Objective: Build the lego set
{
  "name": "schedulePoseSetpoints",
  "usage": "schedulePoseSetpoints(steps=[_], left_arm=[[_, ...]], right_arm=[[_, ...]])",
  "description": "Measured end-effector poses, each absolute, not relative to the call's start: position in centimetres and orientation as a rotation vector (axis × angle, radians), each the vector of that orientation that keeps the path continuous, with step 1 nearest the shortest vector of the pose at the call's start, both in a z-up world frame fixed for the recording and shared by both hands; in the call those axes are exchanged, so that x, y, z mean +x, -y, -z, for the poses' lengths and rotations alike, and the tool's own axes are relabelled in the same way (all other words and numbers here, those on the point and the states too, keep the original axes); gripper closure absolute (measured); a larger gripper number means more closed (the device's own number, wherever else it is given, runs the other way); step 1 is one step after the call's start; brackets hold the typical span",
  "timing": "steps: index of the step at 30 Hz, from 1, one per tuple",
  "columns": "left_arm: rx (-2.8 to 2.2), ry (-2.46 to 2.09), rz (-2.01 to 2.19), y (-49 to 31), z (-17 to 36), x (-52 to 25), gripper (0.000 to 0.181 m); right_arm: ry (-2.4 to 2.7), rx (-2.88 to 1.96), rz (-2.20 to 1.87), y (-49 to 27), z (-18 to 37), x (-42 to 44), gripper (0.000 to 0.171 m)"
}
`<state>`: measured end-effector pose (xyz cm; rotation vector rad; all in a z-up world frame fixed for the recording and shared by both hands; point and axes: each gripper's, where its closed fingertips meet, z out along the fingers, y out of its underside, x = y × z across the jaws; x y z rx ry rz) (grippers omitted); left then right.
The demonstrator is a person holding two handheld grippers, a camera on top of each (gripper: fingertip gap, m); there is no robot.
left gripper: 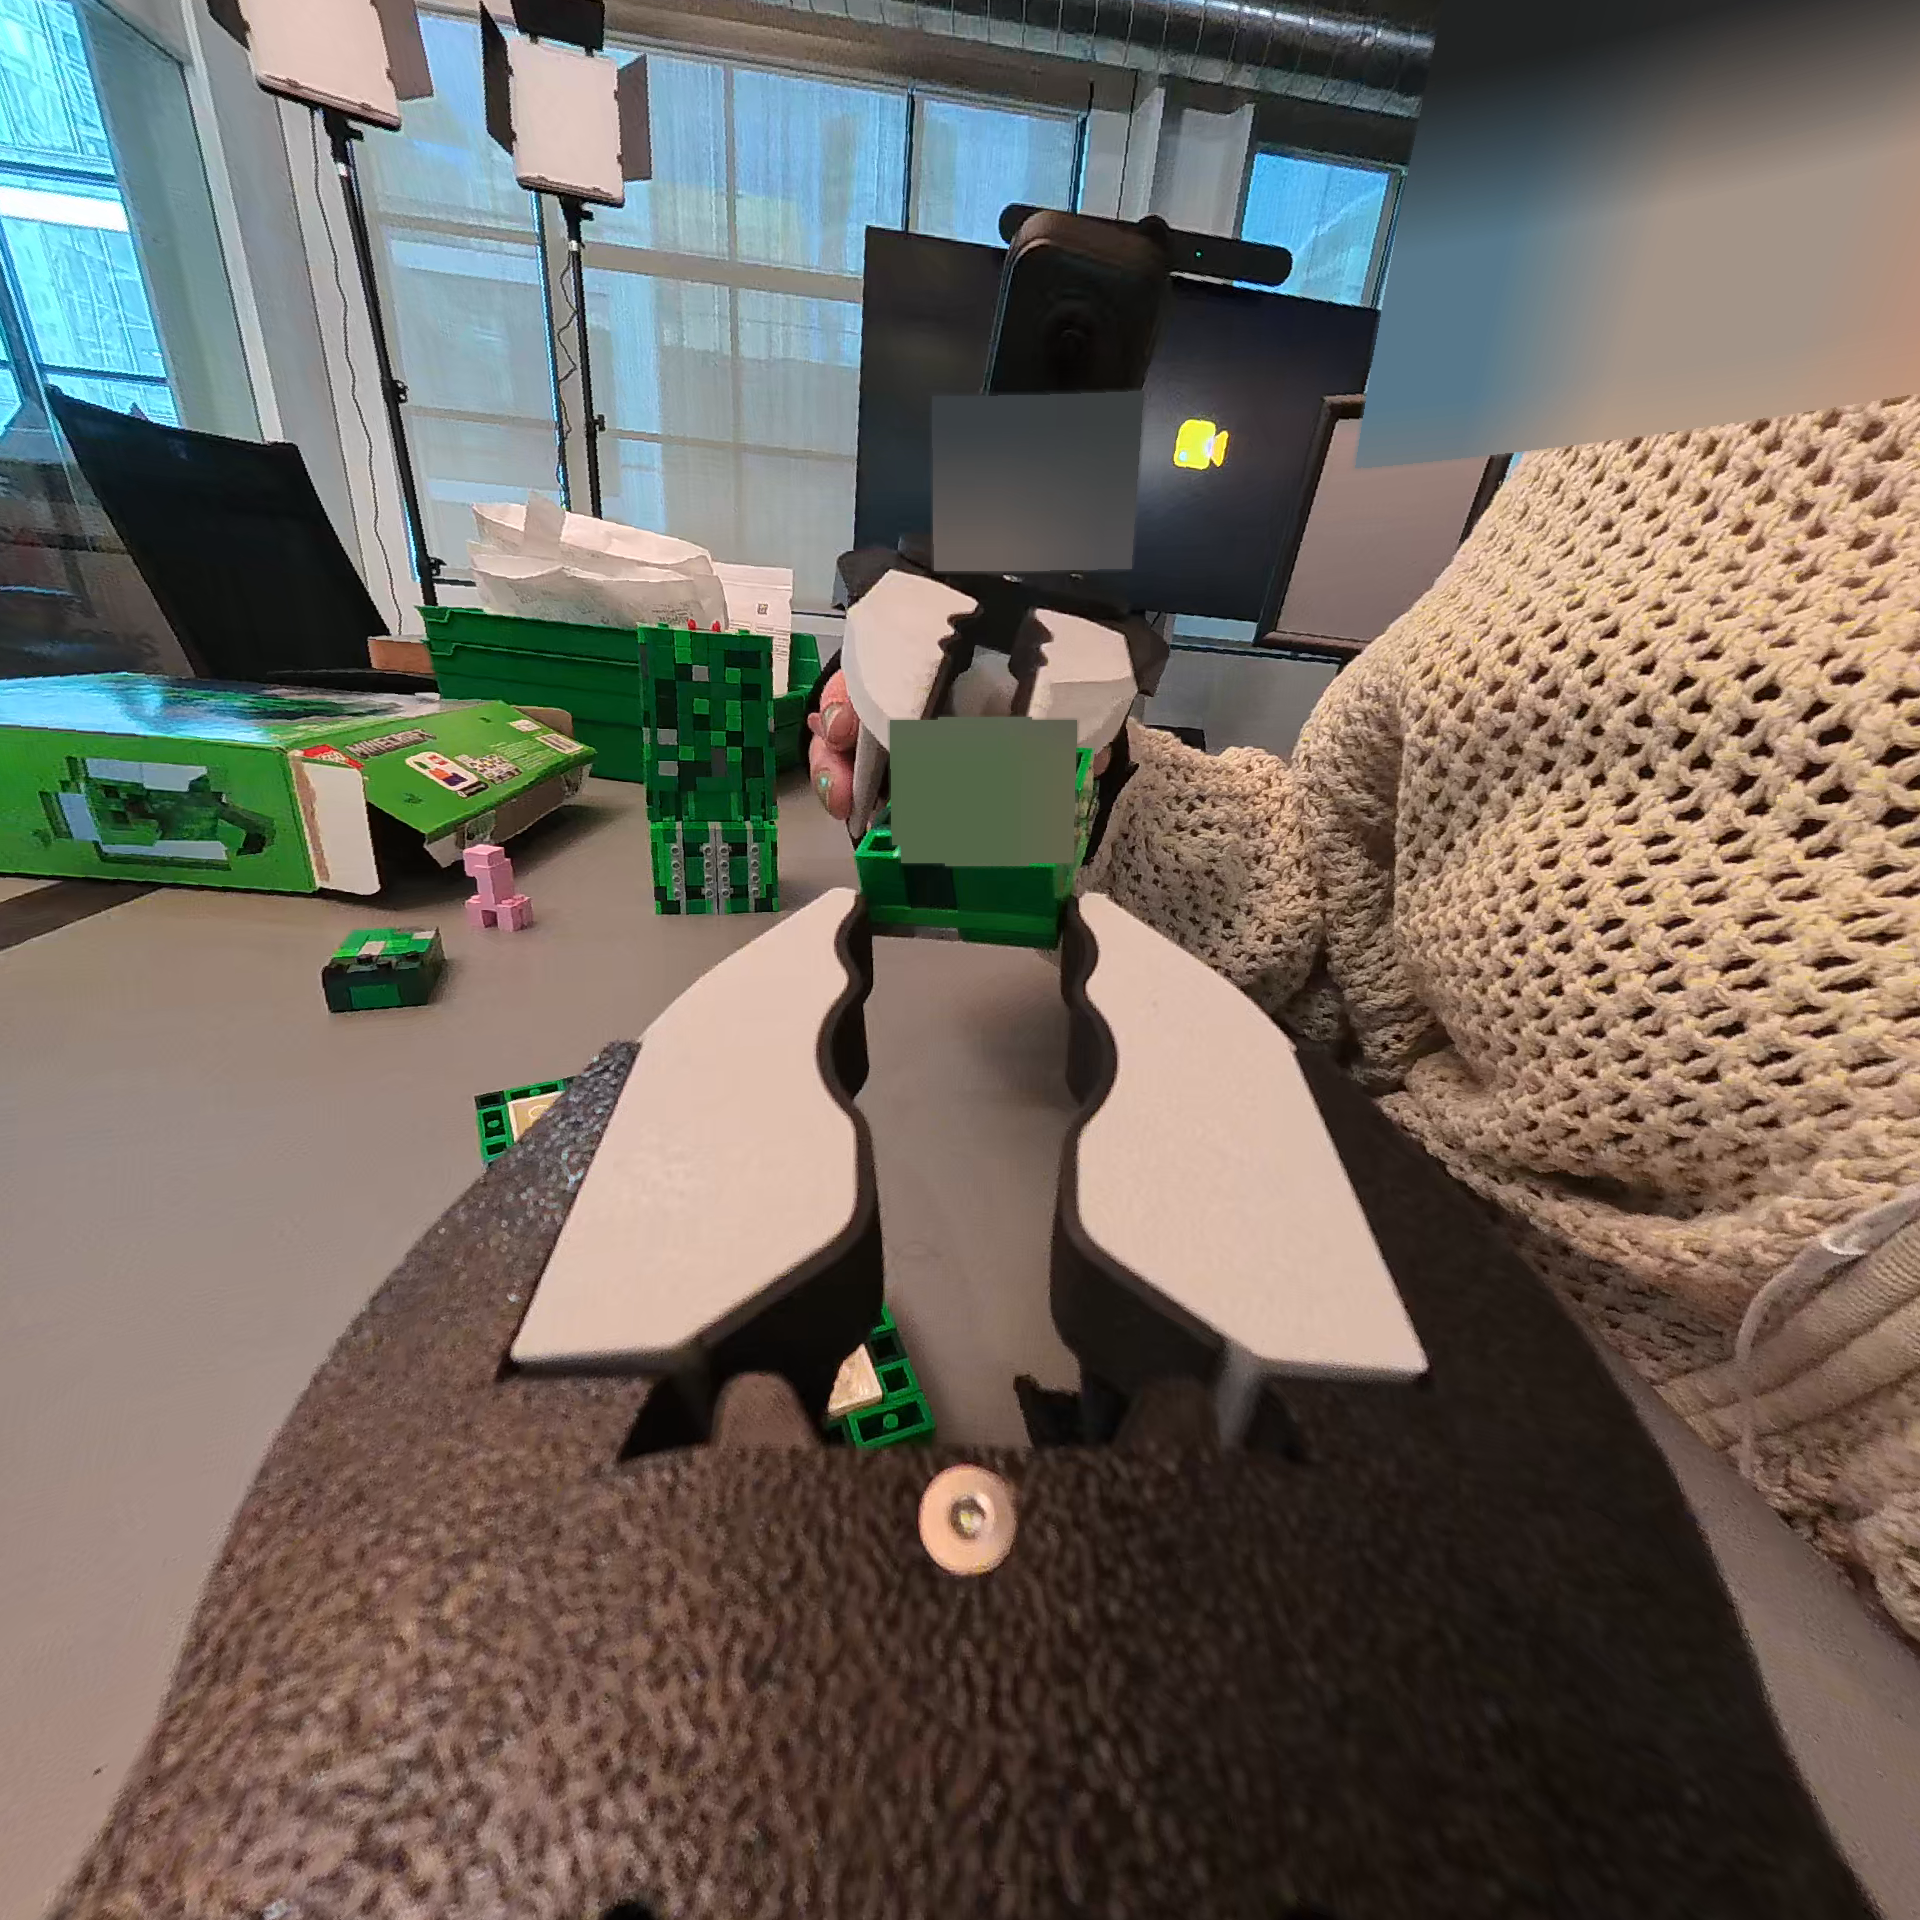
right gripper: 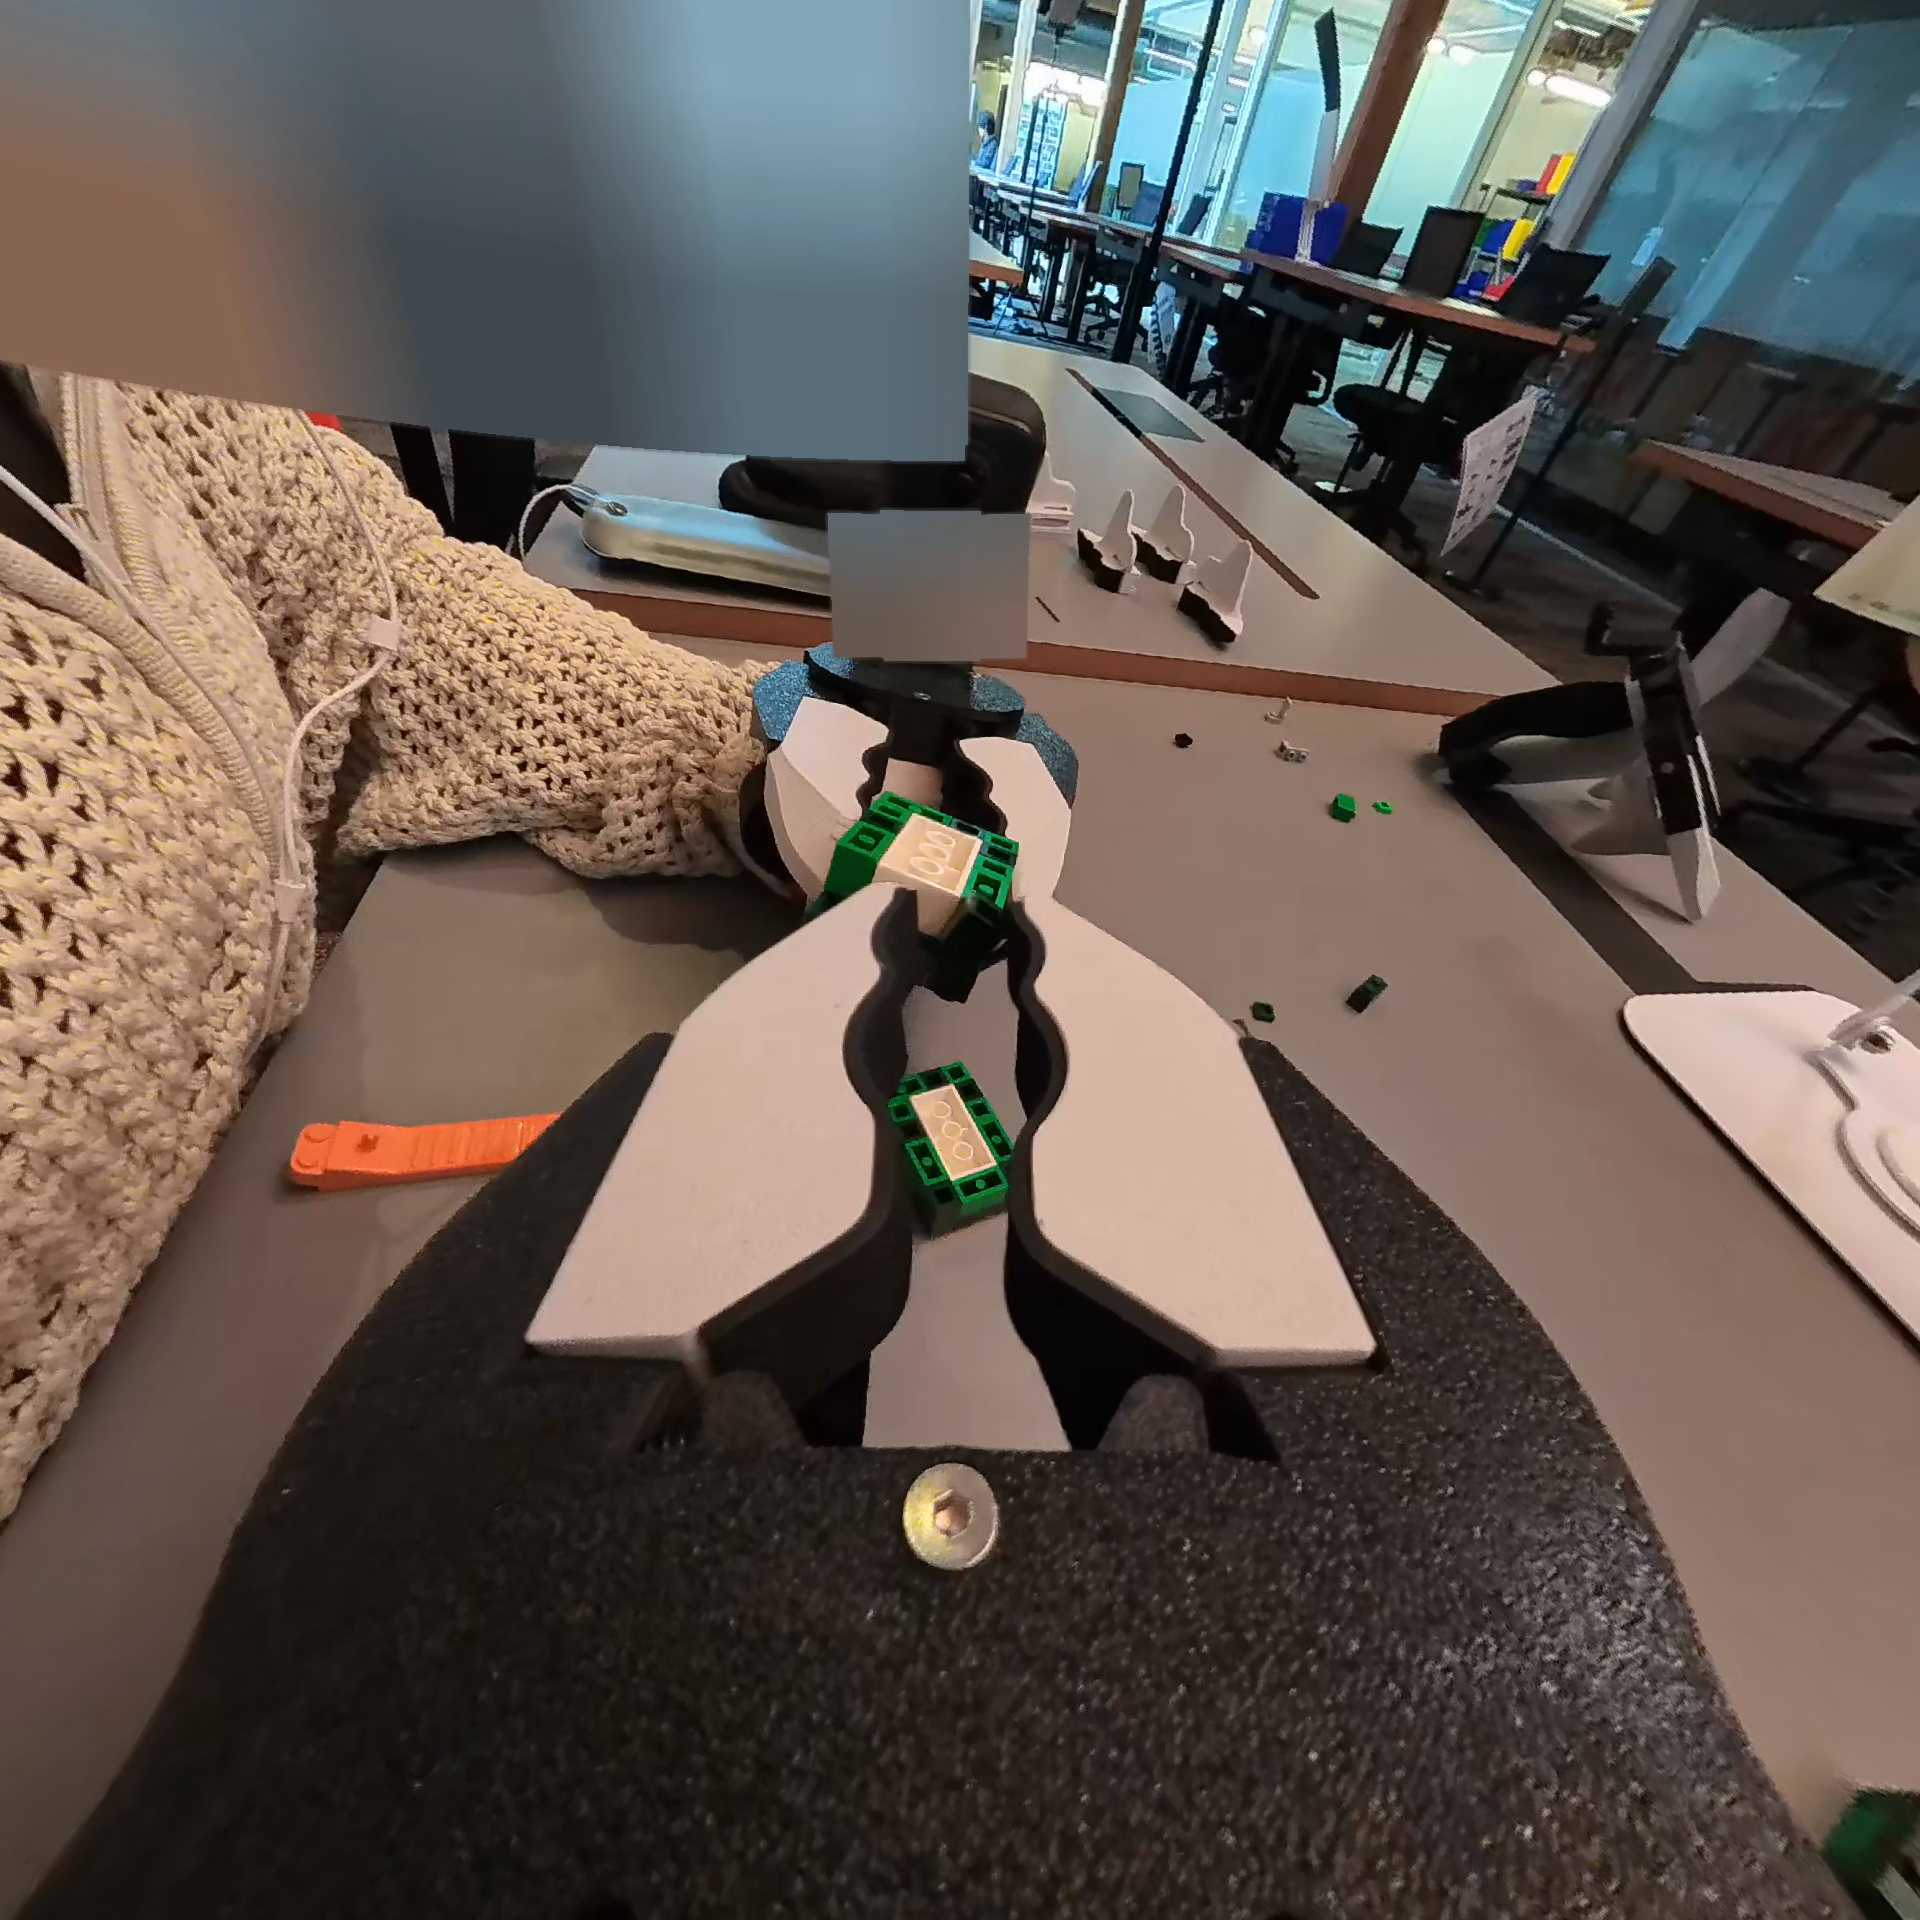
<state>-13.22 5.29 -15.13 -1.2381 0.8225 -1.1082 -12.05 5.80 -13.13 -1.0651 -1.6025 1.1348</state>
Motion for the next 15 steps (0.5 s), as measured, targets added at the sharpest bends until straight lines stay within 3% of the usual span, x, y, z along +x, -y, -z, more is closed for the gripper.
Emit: schedulePoseSetpoints(steps=[6, 10, 15], left_arm=[[-1.244, -0.813, 1.112, -5.39, 15.11, -13.37, 0.147], [-1.247, -0.803, 1.118, -5.47, 15.06, -13.49, 0.147], [-1.248, -0.799, 1.132, -5.43, 14.99, -13.55, 0.147]], right_arm=[[1.615, -1.052, -1.113, -5.67, 12.96, -11.87, 0.147], [1.615, -1.008, -1.018, -5.99, 12.66, -11.52, 0.13], [1.698, -0.793, -0.552, -6.4, 12.98, -11.26, 0.128]])
